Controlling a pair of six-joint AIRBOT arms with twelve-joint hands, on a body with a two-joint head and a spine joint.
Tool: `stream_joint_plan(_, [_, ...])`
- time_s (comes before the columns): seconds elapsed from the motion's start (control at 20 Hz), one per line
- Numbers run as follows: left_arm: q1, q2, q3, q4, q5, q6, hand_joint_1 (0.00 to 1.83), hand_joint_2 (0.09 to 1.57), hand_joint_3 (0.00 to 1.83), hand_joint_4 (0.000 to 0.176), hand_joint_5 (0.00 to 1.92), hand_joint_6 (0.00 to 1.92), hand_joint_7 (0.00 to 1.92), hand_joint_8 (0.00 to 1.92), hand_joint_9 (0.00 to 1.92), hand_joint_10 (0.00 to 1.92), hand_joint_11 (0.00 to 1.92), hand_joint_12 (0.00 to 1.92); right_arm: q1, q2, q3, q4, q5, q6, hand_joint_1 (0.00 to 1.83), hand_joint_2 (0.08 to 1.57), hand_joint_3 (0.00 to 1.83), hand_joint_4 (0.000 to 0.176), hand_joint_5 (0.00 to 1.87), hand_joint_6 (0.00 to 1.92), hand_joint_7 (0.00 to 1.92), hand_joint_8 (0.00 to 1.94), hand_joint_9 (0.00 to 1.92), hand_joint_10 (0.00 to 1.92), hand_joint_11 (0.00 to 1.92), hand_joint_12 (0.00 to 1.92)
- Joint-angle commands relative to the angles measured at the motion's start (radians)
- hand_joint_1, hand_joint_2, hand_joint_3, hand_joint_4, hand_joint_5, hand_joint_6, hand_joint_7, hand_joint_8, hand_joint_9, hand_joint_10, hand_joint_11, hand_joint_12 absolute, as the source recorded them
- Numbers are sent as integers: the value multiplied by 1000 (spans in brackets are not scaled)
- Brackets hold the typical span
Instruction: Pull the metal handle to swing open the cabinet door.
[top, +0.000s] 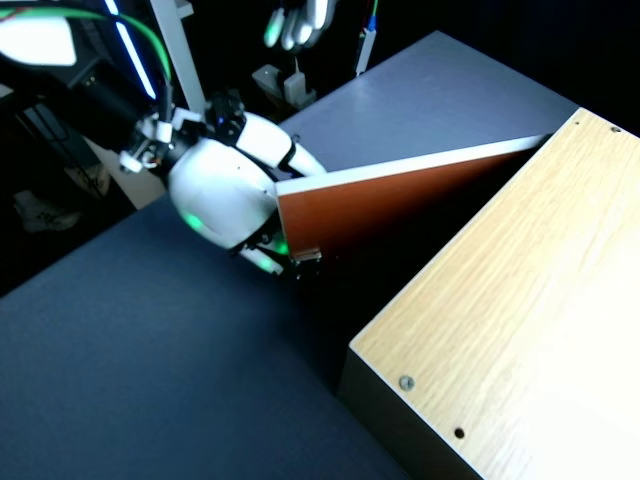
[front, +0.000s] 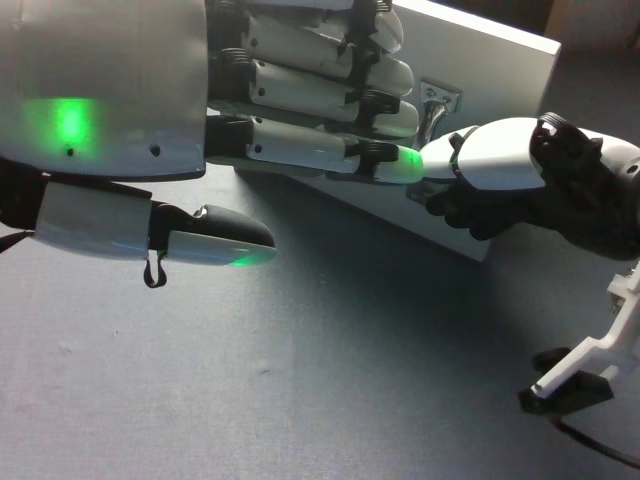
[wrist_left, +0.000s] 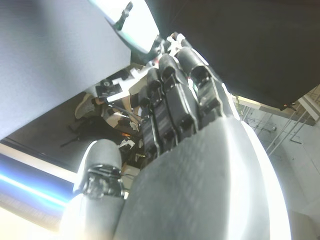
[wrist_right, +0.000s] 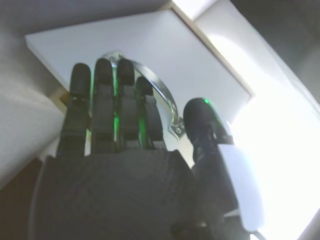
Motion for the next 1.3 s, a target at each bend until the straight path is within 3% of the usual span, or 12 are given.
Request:
stream_joint_plan(0.0, [-9,8,1,-99,-25,8,0,1513,1,0,364,2,412,2,395,2,35,804,-1,-3,-10,-17,84,-13,0,1571,100,0,429,2,450,1,407,1,0,1003])
stream_joint_plan(0.55, [-9,8,1,-99,-25,8,0,1513,0,0,360,1,402,0,383,0,38,786,10,0,19,-16,84,-13,0,1571,102,0,440,4,464,4,423,5,0,1060])
stream_joint_plan(1.25, [-9,8,1,-99,-25,8,0,1507,0,0,400,2,442,1,417,1,50,820,70,-4,73,-16,83,-13,0,1571,108,0,408,1,424,0,389,0,0,981])
